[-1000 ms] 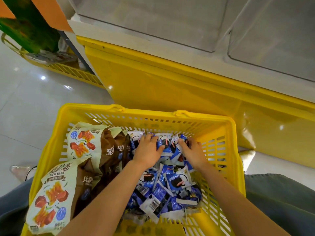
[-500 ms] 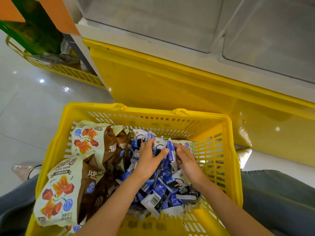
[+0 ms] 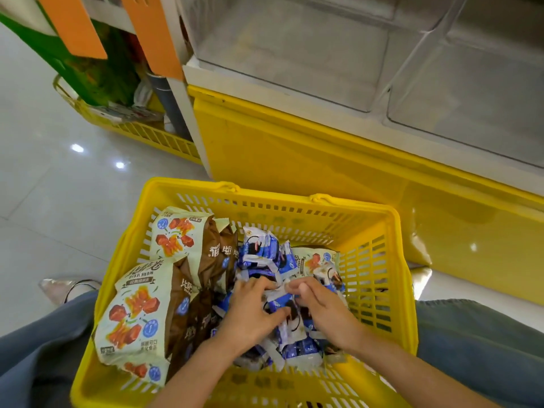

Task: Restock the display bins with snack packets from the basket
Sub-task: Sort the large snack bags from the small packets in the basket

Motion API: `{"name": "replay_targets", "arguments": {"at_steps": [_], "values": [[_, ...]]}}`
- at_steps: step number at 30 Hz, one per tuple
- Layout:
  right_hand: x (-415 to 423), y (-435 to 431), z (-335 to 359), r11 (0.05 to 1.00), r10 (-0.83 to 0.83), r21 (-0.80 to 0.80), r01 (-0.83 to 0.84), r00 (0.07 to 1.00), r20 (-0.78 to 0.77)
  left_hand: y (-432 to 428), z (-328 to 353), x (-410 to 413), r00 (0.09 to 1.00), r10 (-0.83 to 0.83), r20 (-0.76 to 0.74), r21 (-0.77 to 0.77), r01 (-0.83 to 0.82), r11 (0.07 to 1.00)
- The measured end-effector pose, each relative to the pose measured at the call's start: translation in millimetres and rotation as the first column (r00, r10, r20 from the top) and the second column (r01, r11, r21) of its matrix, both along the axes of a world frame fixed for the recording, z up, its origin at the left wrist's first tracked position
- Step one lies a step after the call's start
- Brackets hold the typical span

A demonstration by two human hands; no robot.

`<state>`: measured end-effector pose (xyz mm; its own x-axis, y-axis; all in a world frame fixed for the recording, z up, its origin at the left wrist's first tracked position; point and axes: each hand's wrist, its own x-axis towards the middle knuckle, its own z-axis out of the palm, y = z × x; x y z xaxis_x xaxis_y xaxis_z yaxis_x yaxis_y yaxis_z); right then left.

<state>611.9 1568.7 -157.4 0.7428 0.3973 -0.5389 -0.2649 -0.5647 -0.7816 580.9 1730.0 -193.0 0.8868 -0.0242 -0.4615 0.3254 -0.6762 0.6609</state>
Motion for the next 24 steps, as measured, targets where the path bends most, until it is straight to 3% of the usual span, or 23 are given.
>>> {"name": "replay_targets", "arguments": {"at_steps": [5, 9, 18, 24], "values": [[52.6, -17.1, -28.2, 0.935, 0.083, -0.355, 0.007, 0.968, 0.239, 9.0, -4.4, 0.6, 0.987, -0.154, 0.039, 0.178, 0.145, 0.973], [85.5, -29.0, -71.4, 0.855, 0.115, -0.518, -0.031, 0.985, 0.13, 8.3, -9.4, 6.9, 0.985, -0.171, 0.038, 0.138, 0.164, 0.977], [101.3, -33.1, -105.6, 0.729, 0.211, -0.666, -0.162, 0.977, -0.007, 13.5, -25.5, 17.7, 0.992, -0.114, 0.054, 0.158, 0.104, 0.982], [99.7, -24.5, -78.8, 0.721, 0.262, -0.69, -0.059, 0.946, 0.193, 11.7, -29.0, 20.4, 0.995, -0.105, 0.003, 0.188, 0.102, 0.977]]}}
